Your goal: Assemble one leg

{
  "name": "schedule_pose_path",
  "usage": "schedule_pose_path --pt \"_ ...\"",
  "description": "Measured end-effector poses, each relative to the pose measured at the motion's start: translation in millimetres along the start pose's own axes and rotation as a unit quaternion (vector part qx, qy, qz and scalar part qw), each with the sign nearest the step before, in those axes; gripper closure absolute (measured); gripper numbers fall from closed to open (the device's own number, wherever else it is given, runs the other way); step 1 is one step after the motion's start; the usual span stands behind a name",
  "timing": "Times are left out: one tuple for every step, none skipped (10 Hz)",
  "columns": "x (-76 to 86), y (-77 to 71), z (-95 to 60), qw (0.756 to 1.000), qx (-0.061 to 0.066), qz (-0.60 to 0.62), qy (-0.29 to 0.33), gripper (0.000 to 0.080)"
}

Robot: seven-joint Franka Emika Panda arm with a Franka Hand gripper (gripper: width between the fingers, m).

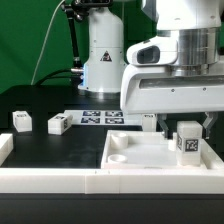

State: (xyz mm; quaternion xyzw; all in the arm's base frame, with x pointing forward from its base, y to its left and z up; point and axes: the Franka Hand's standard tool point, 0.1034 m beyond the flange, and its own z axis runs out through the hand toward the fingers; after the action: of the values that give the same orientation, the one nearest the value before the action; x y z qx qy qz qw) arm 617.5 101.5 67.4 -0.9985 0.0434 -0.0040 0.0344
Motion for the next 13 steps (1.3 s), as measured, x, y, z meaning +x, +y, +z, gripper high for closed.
schedule_pose_path --pt "0.0 0.0 0.0 1.000 0.000 0.013 0.000 0.0509" --pt "0.0 -0.1 0.0 1.000 0.000 0.022 0.000 0.0509" --pt "0.0 -0.3 0.0 0.999 0.000 0.048 0.000 0.0509" --pt "-0.1 -1.8 0.4 0.992 0.001 0.122 0.003 0.0509" --pt "-0.5 -0.9 0.4 0.985 0.000 0.171 0.009 0.0509" --pt "-1.0 2.8 0.1 0.977 0.000 0.212 0.019 0.0509" --pt "-1.8 7.7 -0.2 0.965 -0.002 0.259 0.028 0.0509" --pt "-1.8 13.6 -0.6 0.956 -0.004 0.291 0.033 0.0504" --pt "-1.9 17.0 -0.8 0.950 -0.007 0.311 0.034 0.0504" --pt "-2.2 20.8 -1.1 0.937 -0.010 0.346 0.036 0.0499" --pt "-2.1 23.8 -1.4 0.934 -0.014 0.356 0.037 0.0499" --pt "-2.1 26.3 -1.6 0.932 -0.016 0.360 0.037 0.0499" --pt "-2.0 26.8 -1.2 0.933 -0.016 0.358 0.037 0.0498"
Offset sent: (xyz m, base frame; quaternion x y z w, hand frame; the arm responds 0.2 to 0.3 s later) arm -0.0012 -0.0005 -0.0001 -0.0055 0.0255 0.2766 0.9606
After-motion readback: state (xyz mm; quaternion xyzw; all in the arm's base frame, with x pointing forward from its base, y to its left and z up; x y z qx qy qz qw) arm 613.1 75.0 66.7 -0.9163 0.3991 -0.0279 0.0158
